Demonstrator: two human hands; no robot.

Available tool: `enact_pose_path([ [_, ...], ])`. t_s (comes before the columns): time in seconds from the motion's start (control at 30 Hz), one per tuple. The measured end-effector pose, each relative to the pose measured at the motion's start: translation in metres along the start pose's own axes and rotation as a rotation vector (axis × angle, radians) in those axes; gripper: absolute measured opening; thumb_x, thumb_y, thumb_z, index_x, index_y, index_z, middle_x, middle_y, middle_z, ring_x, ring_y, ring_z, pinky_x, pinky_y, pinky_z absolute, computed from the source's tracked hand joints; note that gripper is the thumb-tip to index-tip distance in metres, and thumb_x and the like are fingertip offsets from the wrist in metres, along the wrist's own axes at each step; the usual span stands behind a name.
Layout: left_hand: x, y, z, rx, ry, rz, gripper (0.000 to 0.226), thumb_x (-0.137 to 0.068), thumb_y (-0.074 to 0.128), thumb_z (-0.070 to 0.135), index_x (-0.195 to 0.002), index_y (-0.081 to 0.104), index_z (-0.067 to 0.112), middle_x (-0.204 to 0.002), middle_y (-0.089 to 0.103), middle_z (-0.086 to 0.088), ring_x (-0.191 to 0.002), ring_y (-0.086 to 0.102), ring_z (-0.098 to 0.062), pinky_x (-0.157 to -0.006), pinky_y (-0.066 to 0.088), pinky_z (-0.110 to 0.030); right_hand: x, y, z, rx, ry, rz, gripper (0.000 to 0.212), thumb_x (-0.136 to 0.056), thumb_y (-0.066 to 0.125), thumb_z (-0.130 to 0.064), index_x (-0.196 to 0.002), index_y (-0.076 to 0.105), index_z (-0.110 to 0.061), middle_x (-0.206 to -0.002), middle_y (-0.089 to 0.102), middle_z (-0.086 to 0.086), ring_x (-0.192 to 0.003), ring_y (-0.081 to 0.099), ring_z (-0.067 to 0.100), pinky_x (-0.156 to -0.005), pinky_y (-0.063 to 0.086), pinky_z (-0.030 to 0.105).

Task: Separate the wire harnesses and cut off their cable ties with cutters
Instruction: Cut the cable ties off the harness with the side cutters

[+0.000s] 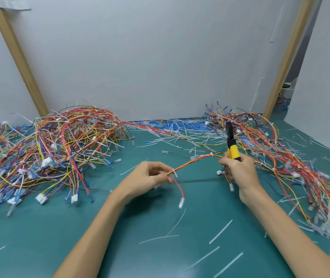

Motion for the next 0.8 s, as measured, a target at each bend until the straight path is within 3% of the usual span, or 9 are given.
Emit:
enact_pose_path([
  [0.17,-0.002,-0.004,0.001,0.019,0.094,0.141,0.009,-0.094,0.069,0.026,-0.096,0.075,0.02,-0.072,0.065,0.01,-0.07,0.055,-0.006,-0.063,0.039,-0.011,-0.001,-0.001,0.001,-0.064,0.03,-0.005,0.023,-0.083,0.067,-0.003,-0.072,0.055,-0.02,-0.053,0.04,-0.009,-0.052,0.035,0.013,-0.051,0.029,0.026],
  [0.4,-0.002,-0.01,0.005,0.062,0.193,0.287,0.007,-0.09,0.073,0.034,-0.09,0.077,0.03,-0.072,0.063,-0.001,-0.07,0.049,-0.013,-0.072,0.04,-0.032,-0.002,0.003,0.005,-0.031,0.011,-0.038,0.021,-0.081,0.068,-0.004,-0.07,0.057,-0.018,-0.051,0.043,-0.011,-0.057,0.038,0.015,-0.056,0.032,0.027],
  [0.6,-0.001,-0.013,0.008,0.046,0.222,0.342,0.015,-0.093,0.069,0.037,-0.084,0.076,0.027,-0.067,0.047,-0.004,-0.066,0.038,-0.014,-0.066,0.03,-0.033,0.0,0.008,0.008,0.022,-0.005,-0.077,0.017,-0.079,0.069,-0.004,-0.075,0.058,-0.016,-0.068,0.046,0.003,-0.066,0.043,0.021,-0.066,0.034,0.035],
  [0.8,0.001,-0.01,0.011,0.001,0.215,0.349,0.029,-0.097,0.062,0.041,-0.076,0.074,0.025,-0.061,0.038,-0.001,-0.059,0.029,-0.012,-0.054,0.022,-0.023,0.0,0.009,0.008,0.055,-0.014,-0.097,0.021,-0.078,0.069,-0.005,-0.071,0.055,-0.018,-0.066,0.046,0.002,-0.068,0.044,0.023,-0.066,0.035,0.036],
])
Point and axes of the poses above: each hand's wrist, its own x-axis away from the middle knuckle, its own y-axis out of the palm, z = x × y, the point moved 4 cm from there along -x, towards the middle knuckle
